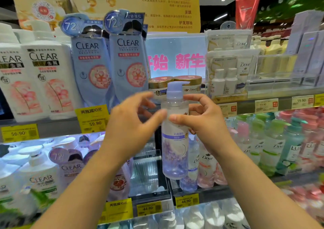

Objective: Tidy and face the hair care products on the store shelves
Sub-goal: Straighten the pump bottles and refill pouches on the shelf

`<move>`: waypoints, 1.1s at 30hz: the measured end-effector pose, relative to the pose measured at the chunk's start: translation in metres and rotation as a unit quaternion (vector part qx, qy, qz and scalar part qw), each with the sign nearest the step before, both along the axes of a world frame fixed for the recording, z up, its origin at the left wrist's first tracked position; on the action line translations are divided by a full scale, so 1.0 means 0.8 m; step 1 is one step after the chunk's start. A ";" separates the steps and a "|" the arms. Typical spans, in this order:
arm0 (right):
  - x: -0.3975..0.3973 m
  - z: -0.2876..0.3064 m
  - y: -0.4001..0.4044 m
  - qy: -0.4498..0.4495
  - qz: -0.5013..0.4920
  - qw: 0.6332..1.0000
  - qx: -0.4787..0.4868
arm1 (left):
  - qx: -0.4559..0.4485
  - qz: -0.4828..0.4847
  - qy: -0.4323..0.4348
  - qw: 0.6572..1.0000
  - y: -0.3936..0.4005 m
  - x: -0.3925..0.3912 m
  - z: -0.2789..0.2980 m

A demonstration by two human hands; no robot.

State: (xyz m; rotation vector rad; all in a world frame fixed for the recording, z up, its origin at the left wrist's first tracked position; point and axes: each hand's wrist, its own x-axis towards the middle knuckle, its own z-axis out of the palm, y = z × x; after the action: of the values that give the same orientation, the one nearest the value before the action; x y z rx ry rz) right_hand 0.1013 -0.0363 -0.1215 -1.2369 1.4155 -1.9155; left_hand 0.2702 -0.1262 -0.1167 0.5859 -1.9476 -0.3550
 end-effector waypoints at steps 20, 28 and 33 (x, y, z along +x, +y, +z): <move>0.005 -0.099 0.016 0.018 0.073 0.989 0.129 | 0.360 -0.049 0.043 0.931 -0.018 -0.015 -0.216; -0.033 -0.109 0.036 -0.048 0.030 0.992 0.112 | 0.362 0.004 0.051 0.931 -0.078 -0.061 -0.268; -0.052 -0.119 0.043 -0.065 0.015 0.991 0.114 | 0.363 0.005 0.078 0.928 -0.113 -0.083 -0.279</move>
State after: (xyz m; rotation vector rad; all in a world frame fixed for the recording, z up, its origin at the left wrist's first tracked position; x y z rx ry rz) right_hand 0.0599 -0.0023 -0.2169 -1.0036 1.4908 -1.7238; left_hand 0.2039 -0.2168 -0.3397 1.0012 -1.6228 -1.1056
